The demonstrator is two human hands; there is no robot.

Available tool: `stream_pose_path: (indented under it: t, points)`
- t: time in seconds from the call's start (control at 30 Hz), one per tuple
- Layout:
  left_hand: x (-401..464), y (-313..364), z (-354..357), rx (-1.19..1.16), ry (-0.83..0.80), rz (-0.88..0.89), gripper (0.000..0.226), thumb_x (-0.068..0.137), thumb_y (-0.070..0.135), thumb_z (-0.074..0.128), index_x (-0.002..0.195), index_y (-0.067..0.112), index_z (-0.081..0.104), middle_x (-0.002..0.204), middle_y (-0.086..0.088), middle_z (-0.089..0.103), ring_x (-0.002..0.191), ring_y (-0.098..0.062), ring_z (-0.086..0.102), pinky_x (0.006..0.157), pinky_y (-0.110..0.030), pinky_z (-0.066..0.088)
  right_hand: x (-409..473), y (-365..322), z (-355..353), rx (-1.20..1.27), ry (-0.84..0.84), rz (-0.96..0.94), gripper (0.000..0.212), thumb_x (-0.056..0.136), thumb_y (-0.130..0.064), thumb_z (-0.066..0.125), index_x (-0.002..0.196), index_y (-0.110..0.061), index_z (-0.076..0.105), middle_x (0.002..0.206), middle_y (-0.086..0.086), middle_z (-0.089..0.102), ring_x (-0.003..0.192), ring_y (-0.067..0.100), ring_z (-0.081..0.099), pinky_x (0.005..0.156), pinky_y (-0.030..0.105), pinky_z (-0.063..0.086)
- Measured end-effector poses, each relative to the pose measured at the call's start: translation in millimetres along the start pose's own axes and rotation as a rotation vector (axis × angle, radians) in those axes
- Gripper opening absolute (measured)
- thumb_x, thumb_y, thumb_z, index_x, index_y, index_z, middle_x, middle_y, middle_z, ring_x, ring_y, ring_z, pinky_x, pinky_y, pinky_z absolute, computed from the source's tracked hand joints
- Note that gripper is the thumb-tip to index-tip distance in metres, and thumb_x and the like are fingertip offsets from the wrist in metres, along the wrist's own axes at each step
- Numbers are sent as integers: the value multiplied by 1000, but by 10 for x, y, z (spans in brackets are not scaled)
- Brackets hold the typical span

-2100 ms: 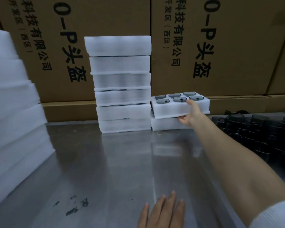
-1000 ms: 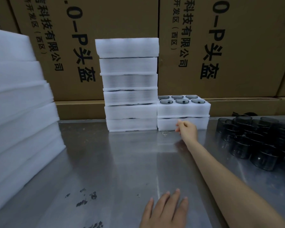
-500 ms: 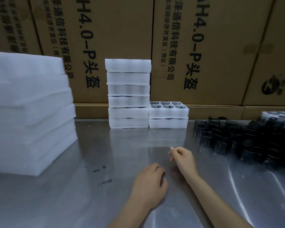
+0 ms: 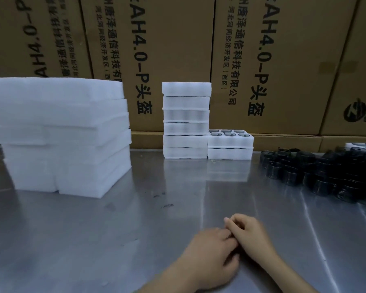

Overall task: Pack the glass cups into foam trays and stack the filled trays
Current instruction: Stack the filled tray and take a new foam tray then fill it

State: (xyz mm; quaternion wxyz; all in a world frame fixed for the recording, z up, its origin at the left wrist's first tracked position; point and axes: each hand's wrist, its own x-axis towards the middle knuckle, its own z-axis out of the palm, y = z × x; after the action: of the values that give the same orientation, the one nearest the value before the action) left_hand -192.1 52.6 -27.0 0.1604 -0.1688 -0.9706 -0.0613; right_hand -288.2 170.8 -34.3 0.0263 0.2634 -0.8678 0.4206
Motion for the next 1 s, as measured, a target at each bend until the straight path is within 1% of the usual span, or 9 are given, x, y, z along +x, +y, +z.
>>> stream_pose_path:
  t: [0.1, 0.2, 0.27, 0.33, 0.43, 0.57, 0.7, 0.9, 1.0]
  points:
    - [-79, -330, -363, 300, -23, 137, 32, 84, 31, 41, 101, 17, 64, 98, -4, 64, 85, -28, 60, 76, -34, 46, -58, -55, -6, -118, -53, -26, 34, 91, -34, 58, 60, -20, 57, 63, -1, 63, 68, 16, 60, 67, 33, 44]
    - [33, -820, -942, 551, 81, 62, 36, 85, 26, 45, 115, 15, 60, 121, -8, 59, 108, -29, 56, 97, -40, 39, -73, -87, -37, -129, -55, -20, 32, 92, -35, 56, 67, -18, 63, 66, -2, 66, 68, 13, 61, 68, 31, 45]
    - [127, -1189, -1463, 710, 194, -137, 48, 87, 27, 47, 133, 15, 47, 144, -8, 41, 130, -28, 39, 110, -47, 21, -83, -100, -52, -148, -51, -18, 31, 92, -36, 56, 67, -20, 64, 63, -5, 66, 65, 8, 60, 65, 28, 44]
    - [160, -1515, -2029, 800, 300, -381, 60, 88, 32, 51, 143, 15, 33, 153, -8, 25, 140, -27, 23, 112, -51, 13, -89, -114, -48, -138, -54, -14, 31, 92, -35, 56, 65, -22, 64, 62, -6, 65, 63, 6, 59, 64, 26, 43]
    - [77, -1878, -2687, 781, 397, -744, 78, 88, 42, 56, 148, 13, 17, 157, -9, 12, 143, -33, 11, 113, -56, 10, -88, -119, -47, -134, -67, -15, 31, 92, -35, 56, 63, -25, 63, 61, -7, 66, 60, 1, 58, 63, 22, 43]
    - [-65, -2105, -2947, 602, 293, -1026, 85, 88, 46, 59, 148, 10, 12, 155, -9, 15, 139, -40, 14, 109, -56, 21, -72, -90, -56, -107, -57, -18, 31, 91, -36, 58, 64, -22, 63, 61, -7, 66, 66, 9, 63, 70, 28, 49]
    - [-74, -2140, -2895, 573, 311, -1059, 70, 91, 42, 56, 141, 5, 23, 145, -13, 22, 124, -41, 32, 94, -53, 36, -64, -91, -52, -100, -64, -9, 33, 90, -38, 58, 59, -27, 60, 61, -8, 67, 65, 8, 63, 70, 28, 49]
    - [-47, -2125, -2882, 582, 491, -997, 46, 99, 30, 45, 129, -3, 34, 138, -16, 24, 112, -43, 34, 75, -52, 41, -35, -61, -58, -97, -66, -19, 31, 91, -39, 57, 63, -25, 63, 61, -10, 67, 60, 3, 60, 69, 27, 48]
    - [-55, -2054, -2919, 629, 601, -898, 41, 99, 24, 46, 126, -5, 37, 135, -21, 28, 116, -46, 32, 78, -55, 43, -20, -53, -70, -66, -68, -16, 32, 91, -36, 57, 62, -24, 63, 60, -10, 66, 59, 3, 61, 70, 28, 49]
